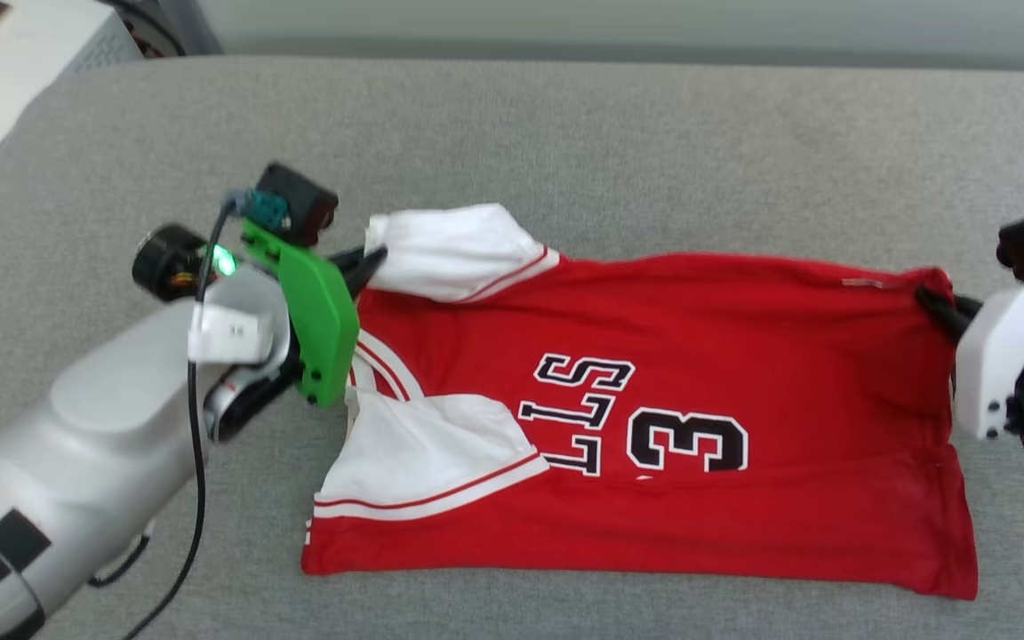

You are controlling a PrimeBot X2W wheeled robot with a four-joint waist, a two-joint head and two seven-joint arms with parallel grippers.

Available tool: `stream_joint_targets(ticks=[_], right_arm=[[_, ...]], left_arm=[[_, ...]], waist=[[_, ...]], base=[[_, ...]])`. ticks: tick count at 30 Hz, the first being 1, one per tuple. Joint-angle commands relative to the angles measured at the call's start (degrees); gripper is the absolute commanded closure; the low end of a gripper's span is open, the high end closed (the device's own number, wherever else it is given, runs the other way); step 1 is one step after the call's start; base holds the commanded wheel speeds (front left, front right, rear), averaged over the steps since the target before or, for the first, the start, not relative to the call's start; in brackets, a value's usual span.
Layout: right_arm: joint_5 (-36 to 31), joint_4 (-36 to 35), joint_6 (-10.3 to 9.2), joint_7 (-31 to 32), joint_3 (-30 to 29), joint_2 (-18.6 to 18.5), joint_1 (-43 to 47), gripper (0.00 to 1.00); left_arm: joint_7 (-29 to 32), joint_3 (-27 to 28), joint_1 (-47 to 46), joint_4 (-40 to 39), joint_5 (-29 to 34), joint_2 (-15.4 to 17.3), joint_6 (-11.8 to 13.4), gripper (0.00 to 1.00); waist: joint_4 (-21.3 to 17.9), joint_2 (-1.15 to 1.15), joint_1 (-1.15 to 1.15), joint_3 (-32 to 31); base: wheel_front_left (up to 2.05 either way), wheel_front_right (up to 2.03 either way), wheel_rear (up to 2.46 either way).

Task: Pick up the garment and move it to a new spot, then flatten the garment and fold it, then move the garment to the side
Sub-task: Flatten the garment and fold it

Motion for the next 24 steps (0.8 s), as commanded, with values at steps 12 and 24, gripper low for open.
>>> stream_joint_targets(ticks=[12,24], right_arm=[[0.01,-6.2,-0.04,-4.71,-3.77,-1.2,19.48,1.0],[-2.13,-7.47,-0.04,-2.04,-9.08,3.43,29.65,0.0]], left_arm=[[-1.57,0.08,21.1,-13.05,0.9,5.9,8.21,1.0],[-3.05,0.3,30.41,-12.28,0.23,4.54,10.89,0.0]], waist=[[0.23,0.37,0.0,-9.29],[0.27,0.37,0.0,-7.32]], base=[[0.0,0.0,0.0],[0.0,0.0,0.0]])
